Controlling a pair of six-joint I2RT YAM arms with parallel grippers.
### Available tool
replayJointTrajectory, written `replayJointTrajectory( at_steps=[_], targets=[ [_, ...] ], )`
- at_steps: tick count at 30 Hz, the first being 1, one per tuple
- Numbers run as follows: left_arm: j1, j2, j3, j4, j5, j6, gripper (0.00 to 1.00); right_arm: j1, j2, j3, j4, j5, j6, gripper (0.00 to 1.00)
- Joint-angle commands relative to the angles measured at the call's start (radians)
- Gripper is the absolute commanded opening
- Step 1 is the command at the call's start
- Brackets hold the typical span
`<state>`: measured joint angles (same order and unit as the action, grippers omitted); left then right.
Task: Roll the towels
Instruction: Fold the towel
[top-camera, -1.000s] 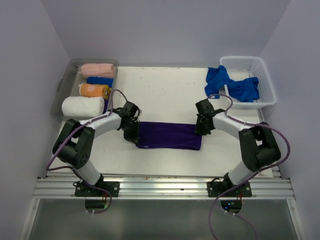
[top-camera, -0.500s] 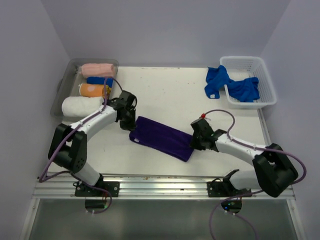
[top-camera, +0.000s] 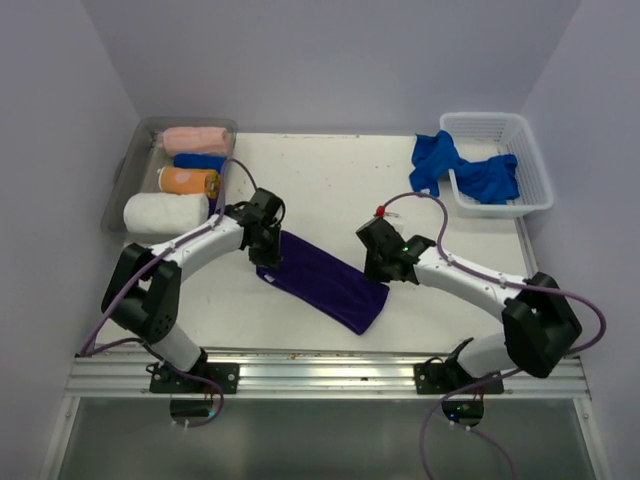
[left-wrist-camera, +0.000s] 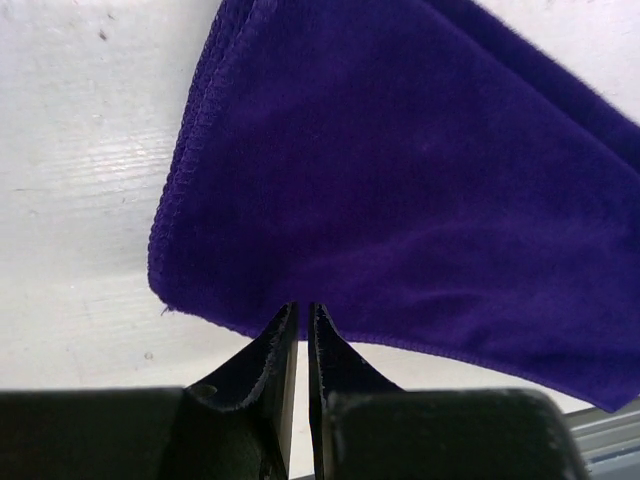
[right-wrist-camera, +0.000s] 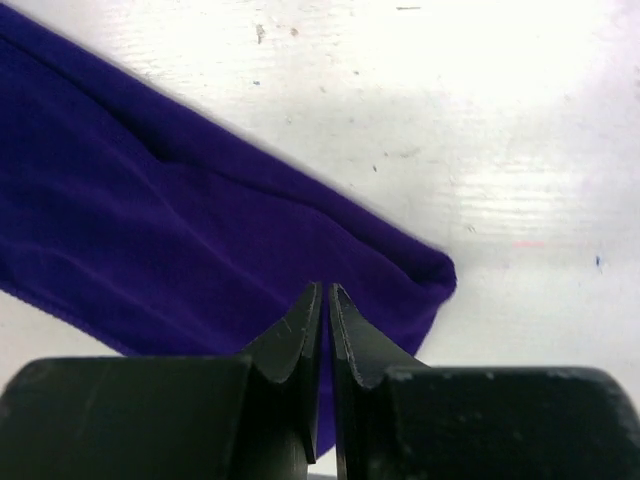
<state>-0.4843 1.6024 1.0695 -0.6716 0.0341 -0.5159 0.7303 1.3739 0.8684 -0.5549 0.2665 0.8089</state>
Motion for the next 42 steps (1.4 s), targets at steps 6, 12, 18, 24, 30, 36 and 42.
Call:
replayJointTrajectory(
  at_steps=[6,12,18,24,30,36,42],
  targets=[
    [0.001,0.168,0.010,0.096,-0.008,-0.009,0.12,-0.035,0.200,0.038,0.065,-0.018,-0.152,0.09],
    [0.007,0.341,0.182,0.063,-0.025,0.024,0.10,-0.060,0.195,-0.084,0.122,-0.035,-0.093,0.07],
    [0.012,0.510,0.458,-0.002,-0.061,0.062,0.10,0.004,0.073,-0.252,0.184,-0.090,0.116,0.07],
    [0.024,0.656,0.808,-0.158,-0.123,0.126,0.10,0.141,-0.032,-0.237,0.122,-0.047,0.254,0.06],
    [0.024,0.533,0.776,-0.174,-0.125,0.183,0.15,0.127,-0.026,-0.028,0.009,0.059,0.112,0.13],
    [0.018,0.395,0.589,-0.071,0.032,0.128,0.15,0.011,0.182,0.190,0.075,-0.025,-0.060,0.13],
    [0.019,0.389,0.506,0.006,0.095,0.086,0.15,-0.054,0.393,0.381,0.124,-0.150,-0.131,0.11]
  ],
)
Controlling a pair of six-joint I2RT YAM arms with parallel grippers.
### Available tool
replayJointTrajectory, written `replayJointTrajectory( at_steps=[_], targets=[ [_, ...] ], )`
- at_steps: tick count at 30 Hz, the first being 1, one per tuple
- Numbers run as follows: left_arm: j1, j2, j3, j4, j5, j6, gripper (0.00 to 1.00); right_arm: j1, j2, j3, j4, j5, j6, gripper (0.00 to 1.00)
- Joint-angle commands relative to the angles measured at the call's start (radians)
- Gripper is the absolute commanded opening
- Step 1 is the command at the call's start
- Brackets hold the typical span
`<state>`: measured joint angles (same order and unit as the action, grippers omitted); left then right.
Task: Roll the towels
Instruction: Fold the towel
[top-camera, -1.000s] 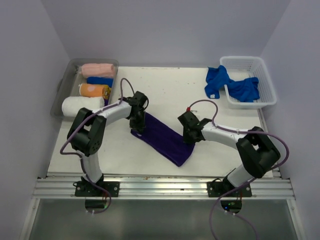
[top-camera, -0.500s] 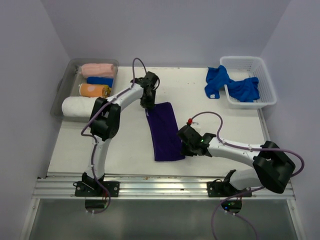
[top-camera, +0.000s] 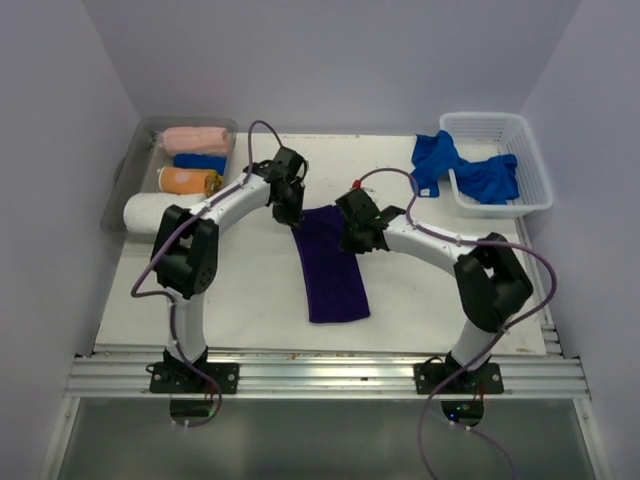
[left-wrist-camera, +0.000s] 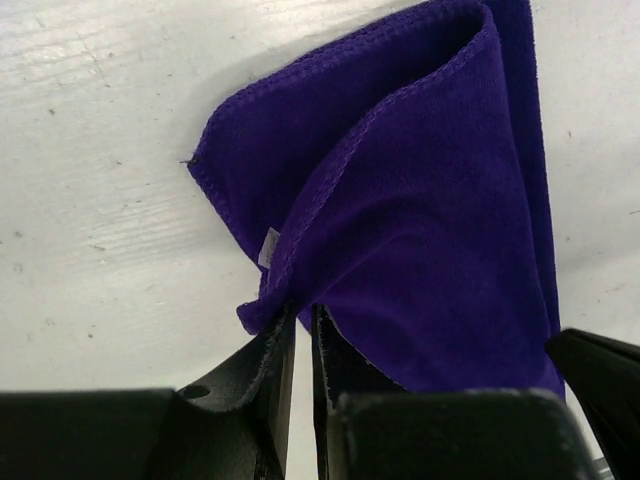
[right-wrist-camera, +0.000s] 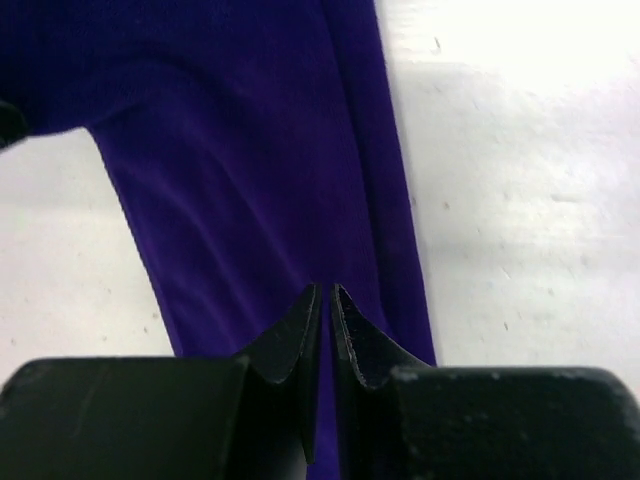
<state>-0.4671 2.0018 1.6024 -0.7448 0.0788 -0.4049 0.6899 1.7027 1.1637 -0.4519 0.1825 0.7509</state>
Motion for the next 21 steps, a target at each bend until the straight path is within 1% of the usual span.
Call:
replayJointTrajectory(
  at_steps=[1,3,4,6,7,9,10,13,15,18,21],
  targets=[
    [0.004,0.014,-0.021,0.082,0.038,-0.020,0.16,-0.016,0.112,0.108,0.016,-0.071,-0.077,0.11],
    [0.005,0.046,0.031,0.075,0.021,-0.008,0.16,-0.023,0.153,0.152,0.013,-0.068,-0.085,0.11],
    [0.007,0.087,0.059,0.067,-0.002,-0.002,0.16,-0.029,0.182,0.160,0.013,-0.066,-0.084,0.11],
    [0.015,0.136,0.155,0.026,-0.025,0.012,0.16,-0.045,0.205,0.171,0.012,-0.061,-0.071,0.10],
    [0.019,0.181,0.187,0.012,-0.054,0.017,0.16,-0.053,0.215,0.166,0.010,-0.058,-0.065,0.09],
    [0.030,0.219,0.276,-0.021,-0.069,0.029,0.17,-0.078,0.222,0.140,0.019,-0.054,-0.044,0.09],
    [0.034,0.256,0.333,-0.030,-0.074,0.035,0.19,-0.084,0.224,0.128,0.025,-0.057,-0.039,0.09],
    [0.062,0.325,0.424,-0.073,-0.073,0.041,0.22,-0.098,0.229,0.100,0.038,-0.069,-0.030,0.09],
    [0.070,0.341,0.433,-0.087,-0.074,0.041,0.23,-0.099,0.219,0.087,0.051,-0.074,-0.031,0.08],
    [0.077,0.324,0.400,-0.071,-0.076,0.037,0.23,-0.098,0.196,0.076,0.051,-0.078,-0.030,0.08],
    [0.079,0.247,0.376,-0.047,-0.119,0.026,0.24,-0.098,0.152,0.068,0.070,-0.086,-0.032,0.09]
  ],
)
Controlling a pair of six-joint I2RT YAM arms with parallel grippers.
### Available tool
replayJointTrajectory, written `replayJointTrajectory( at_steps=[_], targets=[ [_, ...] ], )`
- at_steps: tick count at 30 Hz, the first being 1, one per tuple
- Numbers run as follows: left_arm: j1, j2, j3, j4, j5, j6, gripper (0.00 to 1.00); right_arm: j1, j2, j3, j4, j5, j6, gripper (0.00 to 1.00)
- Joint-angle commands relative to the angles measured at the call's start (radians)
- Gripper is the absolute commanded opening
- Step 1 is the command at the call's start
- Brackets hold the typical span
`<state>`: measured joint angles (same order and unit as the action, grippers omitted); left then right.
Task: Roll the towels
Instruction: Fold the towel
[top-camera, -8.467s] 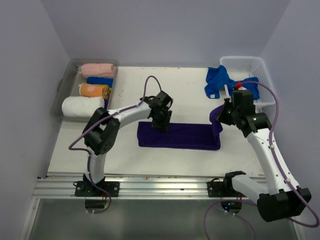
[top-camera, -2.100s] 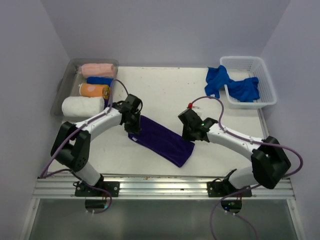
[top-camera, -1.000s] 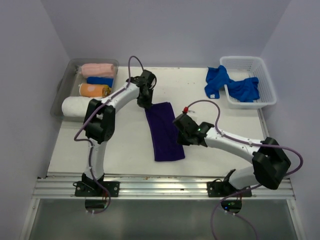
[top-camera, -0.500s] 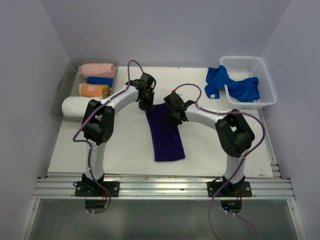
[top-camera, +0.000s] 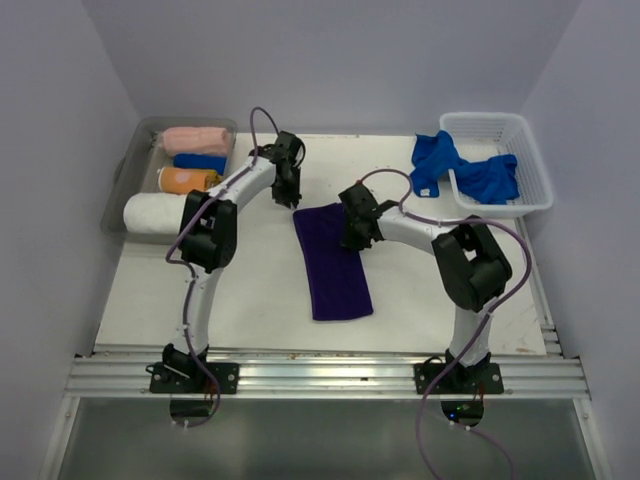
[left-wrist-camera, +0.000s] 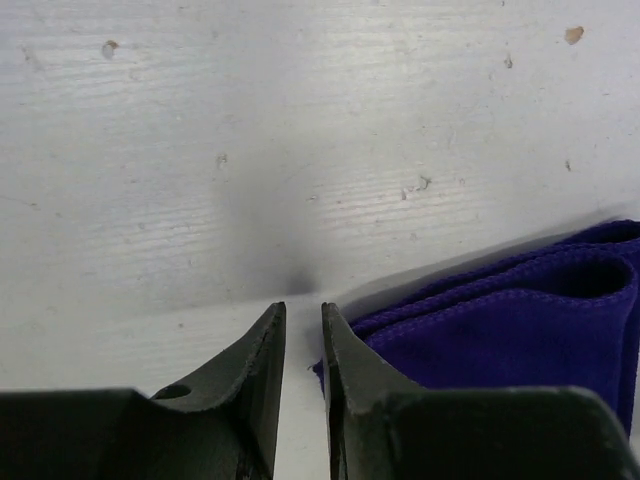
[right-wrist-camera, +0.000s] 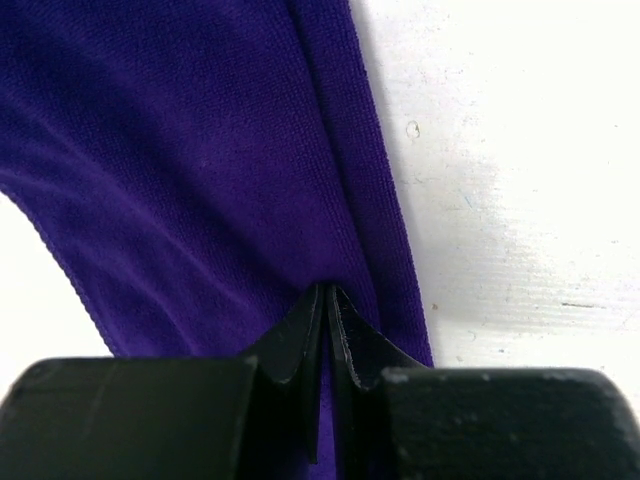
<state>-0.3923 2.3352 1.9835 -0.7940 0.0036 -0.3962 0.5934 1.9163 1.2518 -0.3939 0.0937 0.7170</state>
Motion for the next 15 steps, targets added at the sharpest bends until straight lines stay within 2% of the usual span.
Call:
replayJointTrajectory(
  at_steps=[1,7,12,15],
  targets=[
    [0.004,-0.105,-0.012,0.010,-0.051,0.008,0.25,-0.001,-0.072,-0.015,0.010,0.003,0.001,0.09],
    [0.004,-0.234,-0.003,0.033,-0.111,-0.009,0.38,-0.009,-0.044,0.121,-0.037,0.041,-0.056,0.11],
    [0.004,-0.246,-0.008,-0.005,-0.065,-0.016,0.37,-0.023,0.078,0.296,-0.091,0.034,-0.090,0.11],
    [0.004,-0.286,-0.110,0.022,-0.019,-0.030,0.37,-0.032,0.157,0.403,-0.124,0.034,-0.120,0.14]
  ],
)
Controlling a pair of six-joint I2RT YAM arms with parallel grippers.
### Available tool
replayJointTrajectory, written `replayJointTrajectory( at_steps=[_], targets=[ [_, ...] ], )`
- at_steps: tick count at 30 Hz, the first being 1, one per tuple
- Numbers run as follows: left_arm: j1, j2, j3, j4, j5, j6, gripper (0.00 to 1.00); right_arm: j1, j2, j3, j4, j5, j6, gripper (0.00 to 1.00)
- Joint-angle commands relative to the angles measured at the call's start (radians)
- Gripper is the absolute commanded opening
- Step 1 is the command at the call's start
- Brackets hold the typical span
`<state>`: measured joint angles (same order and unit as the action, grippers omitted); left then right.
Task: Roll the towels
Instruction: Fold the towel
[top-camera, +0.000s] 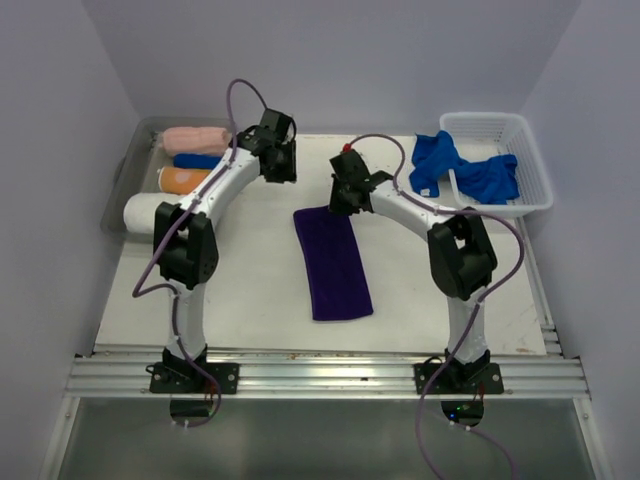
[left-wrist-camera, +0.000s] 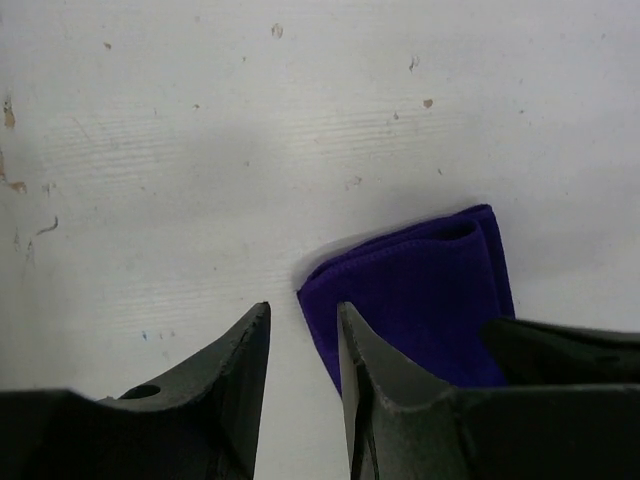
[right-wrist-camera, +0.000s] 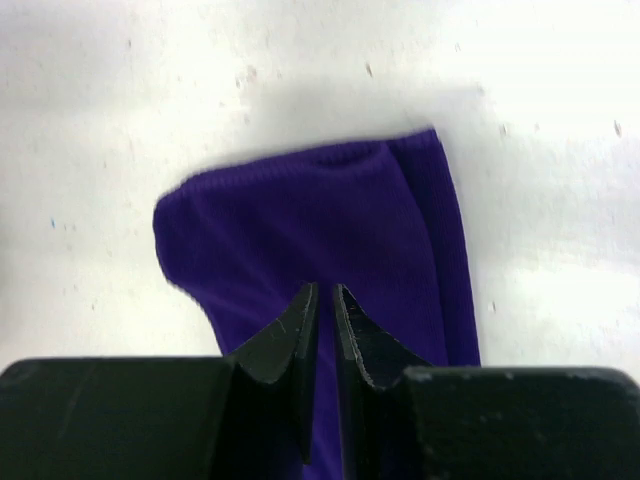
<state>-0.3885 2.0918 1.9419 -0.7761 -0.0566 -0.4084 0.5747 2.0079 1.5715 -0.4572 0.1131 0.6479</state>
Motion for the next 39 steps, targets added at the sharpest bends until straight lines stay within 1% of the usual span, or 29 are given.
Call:
replayJointTrajectory(
  at_steps=[1,2,3,5,6,8,15,21,22,23,25,26,27,32,39],
  targets=[
    [0.000,-0.053,-0.092,0.021,0.046,-0.023,0.37,-0.015,0.107,0.147,-0.080,0.019,-0.072,0.16],
    [0.000,-0.064,-0.115,0.032,0.050,-0.024,0.37,-0.018,0.124,0.177,-0.115,0.022,-0.083,0.17],
    [0.000,-0.082,-0.150,0.041,0.052,-0.029,0.36,-0.018,0.141,0.206,-0.130,0.026,-0.094,0.22],
    [0.000,-0.093,-0.176,0.050,0.052,-0.030,0.36,-0.016,0.166,0.255,-0.153,0.043,-0.125,0.25],
    [0.000,-0.098,-0.195,0.052,0.076,-0.033,0.36,-0.016,0.170,0.265,-0.156,0.052,-0.134,0.29],
    [0.000,-0.102,-0.211,0.061,0.084,-0.035,0.36,-0.018,0.190,0.297,-0.179,0.071,-0.159,0.31],
    [0.000,-0.098,-0.244,0.077,0.116,-0.047,0.35,-0.016,0.262,0.358,-0.222,0.077,-0.202,0.31],
    [0.000,-0.107,-0.258,0.080,0.115,-0.044,0.35,-0.018,0.298,0.392,-0.238,0.100,-0.211,0.31],
    [0.000,-0.108,-0.261,0.080,0.115,-0.046,0.35,-0.018,0.298,0.395,-0.238,0.100,-0.208,0.30],
    [0.000,-0.110,-0.264,0.081,0.116,-0.044,0.35,-0.016,0.293,0.392,-0.230,0.103,-0.206,0.23],
    [0.000,-0.110,-0.270,0.080,0.118,-0.043,0.35,-0.016,0.284,0.384,-0.222,0.114,-0.200,0.13],
    [0.002,-0.111,-0.271,0.081,0.116,-0.043,0.35,-0.018,0.273,0.384,-0.221,0.118,-0.198,0.04],
    [0.000,-0.113,-0.274,0.081,0.116,-0.041,0.35,-0.018,0.267,0.381,-0.221,0.128,-0.195,0.00],
    [0.000,-0.124,-0.281,0.081,0.130,-0.040,0.35,-0.038,0.203,0.340,-0.190,0.151,-0.177,0.00],
    [-0.003,-0.136,-0.301,0.089,0.153,-0.032,0.34,-0.081,0.172,0.280,-0.149,0.108,-0.157,0.00]
  ],
)
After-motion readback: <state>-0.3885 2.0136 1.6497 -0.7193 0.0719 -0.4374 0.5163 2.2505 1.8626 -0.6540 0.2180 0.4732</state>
